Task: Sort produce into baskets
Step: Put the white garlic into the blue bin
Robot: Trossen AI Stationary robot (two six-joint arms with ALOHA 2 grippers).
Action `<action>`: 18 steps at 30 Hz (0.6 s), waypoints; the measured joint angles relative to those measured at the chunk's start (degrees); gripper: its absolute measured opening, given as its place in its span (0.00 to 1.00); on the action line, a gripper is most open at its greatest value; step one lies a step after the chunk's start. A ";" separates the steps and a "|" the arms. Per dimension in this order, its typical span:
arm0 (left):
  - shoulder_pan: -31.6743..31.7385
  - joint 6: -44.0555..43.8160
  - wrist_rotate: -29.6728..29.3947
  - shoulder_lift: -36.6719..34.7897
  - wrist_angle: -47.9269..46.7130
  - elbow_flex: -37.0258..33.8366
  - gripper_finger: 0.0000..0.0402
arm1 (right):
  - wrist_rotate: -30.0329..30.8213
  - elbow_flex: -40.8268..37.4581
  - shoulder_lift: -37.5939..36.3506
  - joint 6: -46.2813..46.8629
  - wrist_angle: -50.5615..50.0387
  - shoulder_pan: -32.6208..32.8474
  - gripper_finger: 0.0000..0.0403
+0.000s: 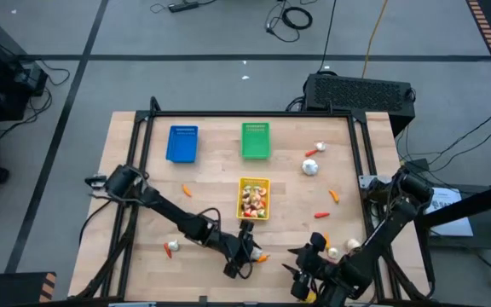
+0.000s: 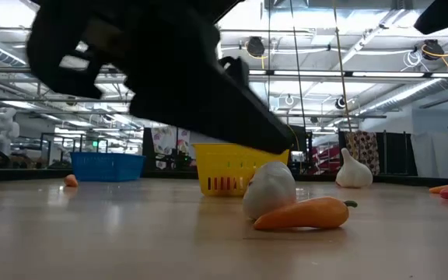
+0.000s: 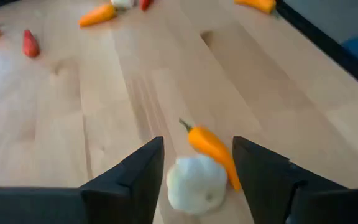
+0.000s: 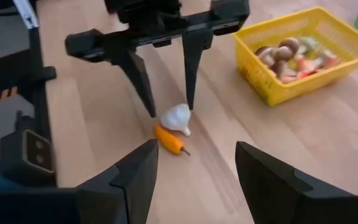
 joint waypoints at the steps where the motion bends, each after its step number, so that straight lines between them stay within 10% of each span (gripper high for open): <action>1: -0.09 -0.08 -0.11 0.03 -0.01 0.11 0.52 | 0.17 0.00 0.00 0.63 -0.71 0.00 0.51; 18: 0.17 -3.24 0.76 3.03 0.35 0.07 0.77 | 0.05 0.00 0.00 2.55 -2.56 -0.11 0.51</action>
